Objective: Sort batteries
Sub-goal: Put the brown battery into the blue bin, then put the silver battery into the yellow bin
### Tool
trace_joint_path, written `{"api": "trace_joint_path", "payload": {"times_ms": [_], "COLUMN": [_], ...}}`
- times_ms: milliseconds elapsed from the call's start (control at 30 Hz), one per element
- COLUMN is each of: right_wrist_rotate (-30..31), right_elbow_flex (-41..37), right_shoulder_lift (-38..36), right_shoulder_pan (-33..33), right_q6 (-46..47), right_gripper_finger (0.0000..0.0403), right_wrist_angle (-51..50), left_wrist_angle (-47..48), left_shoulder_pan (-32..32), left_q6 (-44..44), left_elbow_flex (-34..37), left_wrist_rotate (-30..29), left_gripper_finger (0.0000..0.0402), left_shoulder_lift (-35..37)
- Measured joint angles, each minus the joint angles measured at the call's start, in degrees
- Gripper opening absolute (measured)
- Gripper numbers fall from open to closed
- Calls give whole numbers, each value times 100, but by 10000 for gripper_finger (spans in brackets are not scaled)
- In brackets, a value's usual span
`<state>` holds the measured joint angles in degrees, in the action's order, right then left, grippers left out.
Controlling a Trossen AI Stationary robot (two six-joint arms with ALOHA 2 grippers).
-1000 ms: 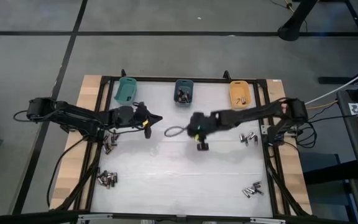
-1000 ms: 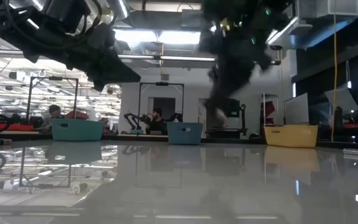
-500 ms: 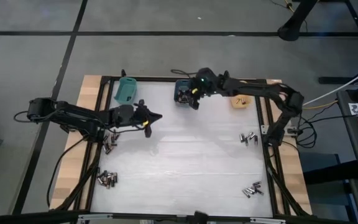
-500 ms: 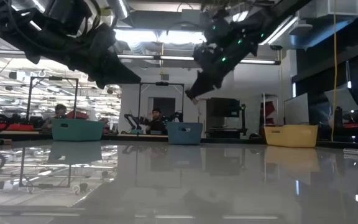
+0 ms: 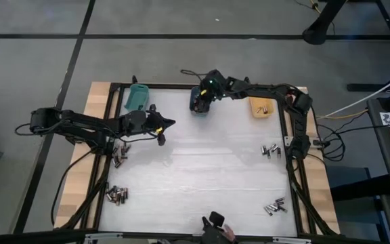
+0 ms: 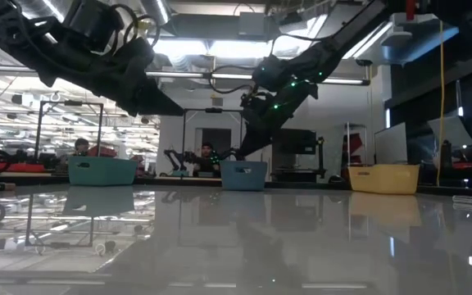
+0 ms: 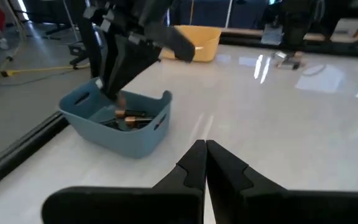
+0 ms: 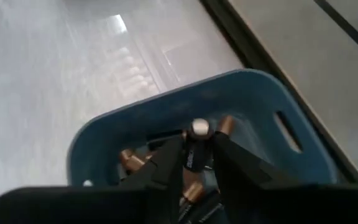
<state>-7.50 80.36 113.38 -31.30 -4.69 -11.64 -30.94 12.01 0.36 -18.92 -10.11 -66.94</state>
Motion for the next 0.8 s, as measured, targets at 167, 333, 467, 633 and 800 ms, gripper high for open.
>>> {"api": "trace_joint_path", "payload": {"times_ms": [167, 333, 467, 633, 800], "right_wrist_rotate": [-54, -144, -314, -233, 1219], "right_elbow_flex": [20, 187, 834, 1331, 934], "right_shoulder_lift": [-2, -19, -239, -806, -1787], "right_shoulder_pan": [-15, -27, -24, 150, 624], "right_q6": [310, 299, 377, 784, 1417], "right_gripper_finger": [108, 114, 111, 111, 111], "right_wrist_angle": [-98, -686, -2425, -4652, -5901], "left_wrist_angle": [272, 286, 271, 39, -334], "left_shoulder_pan": [198, 429, 579, 621, 459], "left_q6": [499, 488, 695, 697, 855], "left_elbow_flex": [0, 0, 0, 0, -4], "left_wrist_rotate": [11, 10, 8, 59, 457], "left_gripper_finger": [1, 1, 2, 2, 43], "left_shoulder_lift": [4, 4, 4, 4, -119]}}
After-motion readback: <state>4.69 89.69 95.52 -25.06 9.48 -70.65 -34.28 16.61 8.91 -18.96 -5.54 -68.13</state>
